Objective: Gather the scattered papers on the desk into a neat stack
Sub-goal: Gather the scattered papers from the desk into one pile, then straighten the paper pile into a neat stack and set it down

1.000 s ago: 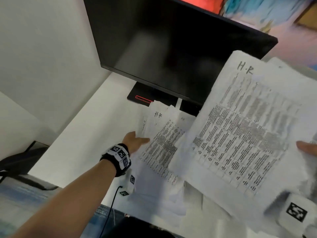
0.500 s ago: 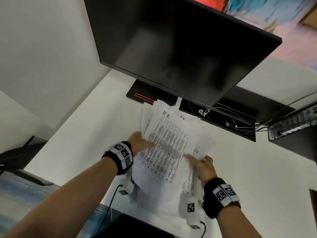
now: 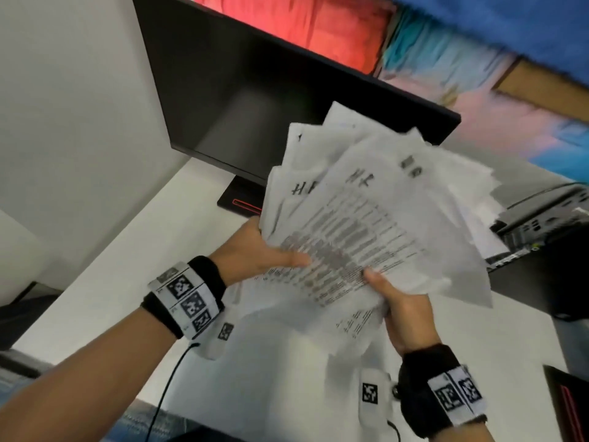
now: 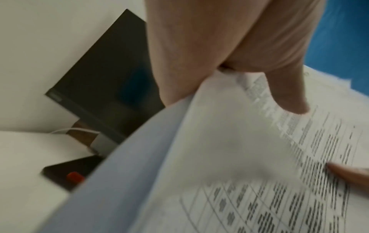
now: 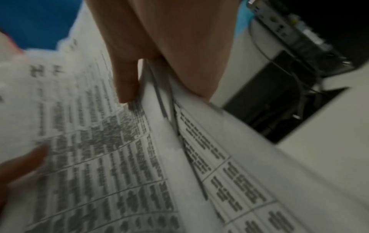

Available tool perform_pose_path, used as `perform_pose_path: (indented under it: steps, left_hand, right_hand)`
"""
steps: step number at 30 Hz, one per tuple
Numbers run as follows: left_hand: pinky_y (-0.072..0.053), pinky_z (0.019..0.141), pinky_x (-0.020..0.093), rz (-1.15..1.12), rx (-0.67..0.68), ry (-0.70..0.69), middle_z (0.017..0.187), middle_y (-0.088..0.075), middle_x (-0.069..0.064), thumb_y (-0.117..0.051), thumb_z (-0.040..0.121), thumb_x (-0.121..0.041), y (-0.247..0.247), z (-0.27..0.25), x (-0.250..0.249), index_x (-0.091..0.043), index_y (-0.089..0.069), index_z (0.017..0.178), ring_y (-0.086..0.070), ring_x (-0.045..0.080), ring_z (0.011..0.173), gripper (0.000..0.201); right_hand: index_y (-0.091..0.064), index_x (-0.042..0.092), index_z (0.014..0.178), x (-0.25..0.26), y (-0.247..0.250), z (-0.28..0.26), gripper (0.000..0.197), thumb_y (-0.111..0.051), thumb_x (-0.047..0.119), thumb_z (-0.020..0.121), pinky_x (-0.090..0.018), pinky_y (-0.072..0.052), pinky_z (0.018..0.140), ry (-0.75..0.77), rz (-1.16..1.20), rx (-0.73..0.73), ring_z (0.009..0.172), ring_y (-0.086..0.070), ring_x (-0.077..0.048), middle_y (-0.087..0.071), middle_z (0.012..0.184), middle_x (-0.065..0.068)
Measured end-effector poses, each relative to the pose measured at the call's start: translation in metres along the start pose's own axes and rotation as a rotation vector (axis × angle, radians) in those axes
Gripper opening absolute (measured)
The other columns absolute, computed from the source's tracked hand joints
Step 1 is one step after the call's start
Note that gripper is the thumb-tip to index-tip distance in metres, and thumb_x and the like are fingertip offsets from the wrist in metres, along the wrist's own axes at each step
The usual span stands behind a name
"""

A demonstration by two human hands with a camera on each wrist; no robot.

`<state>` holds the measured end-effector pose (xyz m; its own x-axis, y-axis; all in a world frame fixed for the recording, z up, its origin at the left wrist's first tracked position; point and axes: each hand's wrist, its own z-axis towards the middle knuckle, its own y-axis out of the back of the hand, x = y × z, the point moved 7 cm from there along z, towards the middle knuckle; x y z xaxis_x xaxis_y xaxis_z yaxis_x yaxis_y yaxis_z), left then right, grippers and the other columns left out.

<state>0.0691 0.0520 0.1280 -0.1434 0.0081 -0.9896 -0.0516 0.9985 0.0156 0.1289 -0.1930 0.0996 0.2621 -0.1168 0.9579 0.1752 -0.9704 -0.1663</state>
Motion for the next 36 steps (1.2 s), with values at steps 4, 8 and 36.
perform_pose_path:
  steps: [4,8,36]
  left_hand:
    - [-0.058,0.096,0.036,-0.021,-0.16,-0.183,0.12,-0.076,-0.002,-0.09,0.071,-0.014,0.007,0.005,-0.042,-0.026,-0.068,0.123,-0.071,0.009,0.113,0.058]
    - [-0.059,0.094,0.037,-0.022,-0.158,-0.238,0.114,-0.078,0.001,-0.088,0.071,-0.012,0.004,0.004,-0.051,-0.012,-0.069,0.123,-0.074,0.016,0.109,0.055]
    - [-0.062,0.083,0.034,-0.262,-0.173,-0.031,0.114,-0.078,0.012,-0.096,0.049,-0.037,0.068,0.03,-0.01,-0.016,-0.079,0.105,-0.078,0.022,0.094,0.062]
  right_hand:
    - [-0.072,0.017,0.109,0.058,-0.005,-0.008,0.039,-0.08,0.015,0.071,-0.028,-0.057,0.085,0.264,-0.066,-0.07,0.103,-0.073,-0.014,-0.079,0.107,0.005]
    - [-0.073,0.015,0.103,0.069,-0.009,-0.01,0.03,-0.08,0.004,0.076,-0.019,-0.055,0.08,0.321,-0.2,-0.009,0.095,-0.074,-0.004,-0.08,0.097,0.013]
    - [-0.061,-0.01,0.125,0.02,0.08,0.038,0.052,-0.073,0.01,0.079,-0.033,-0.061,0.073,0.006,0.093,-0.126,0.101,-0.074,-0.031,-0.073,0.115,-0.023]
